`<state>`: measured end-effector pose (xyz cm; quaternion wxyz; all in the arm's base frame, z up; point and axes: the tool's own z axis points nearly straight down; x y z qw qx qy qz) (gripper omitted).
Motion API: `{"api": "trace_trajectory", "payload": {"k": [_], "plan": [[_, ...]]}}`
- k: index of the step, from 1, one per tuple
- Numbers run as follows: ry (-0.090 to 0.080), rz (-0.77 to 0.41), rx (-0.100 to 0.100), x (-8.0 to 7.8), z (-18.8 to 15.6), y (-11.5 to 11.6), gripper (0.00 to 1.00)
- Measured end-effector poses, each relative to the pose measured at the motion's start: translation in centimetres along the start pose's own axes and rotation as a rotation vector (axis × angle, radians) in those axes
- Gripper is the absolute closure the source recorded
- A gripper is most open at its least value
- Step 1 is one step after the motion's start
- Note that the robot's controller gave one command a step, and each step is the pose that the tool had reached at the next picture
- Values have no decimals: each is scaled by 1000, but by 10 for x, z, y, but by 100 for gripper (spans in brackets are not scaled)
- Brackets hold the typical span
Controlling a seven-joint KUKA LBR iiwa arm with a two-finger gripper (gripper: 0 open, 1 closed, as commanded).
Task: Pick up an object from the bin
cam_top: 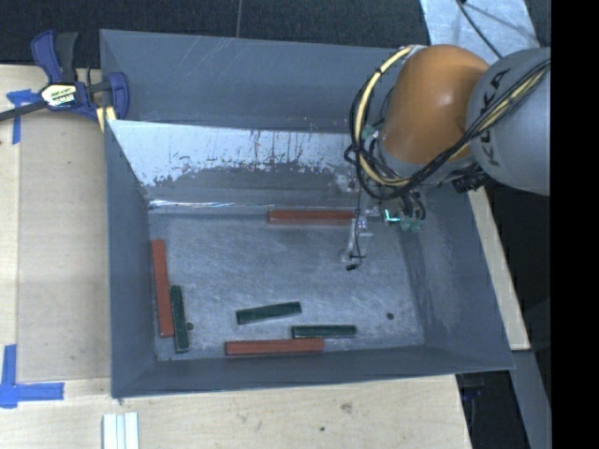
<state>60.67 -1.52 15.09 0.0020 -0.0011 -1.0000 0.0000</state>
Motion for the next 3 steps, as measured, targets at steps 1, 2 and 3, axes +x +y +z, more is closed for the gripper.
{"api": "trace_trajectory", "payload": {"k": [1, 2, 3], "plan": [[3, 122, -1, -15, 83, 4, 0], [-6, 121, 0, -18, 78, 4, 100], [-17, -64, 2, 8, -113, -23, 100]]}}
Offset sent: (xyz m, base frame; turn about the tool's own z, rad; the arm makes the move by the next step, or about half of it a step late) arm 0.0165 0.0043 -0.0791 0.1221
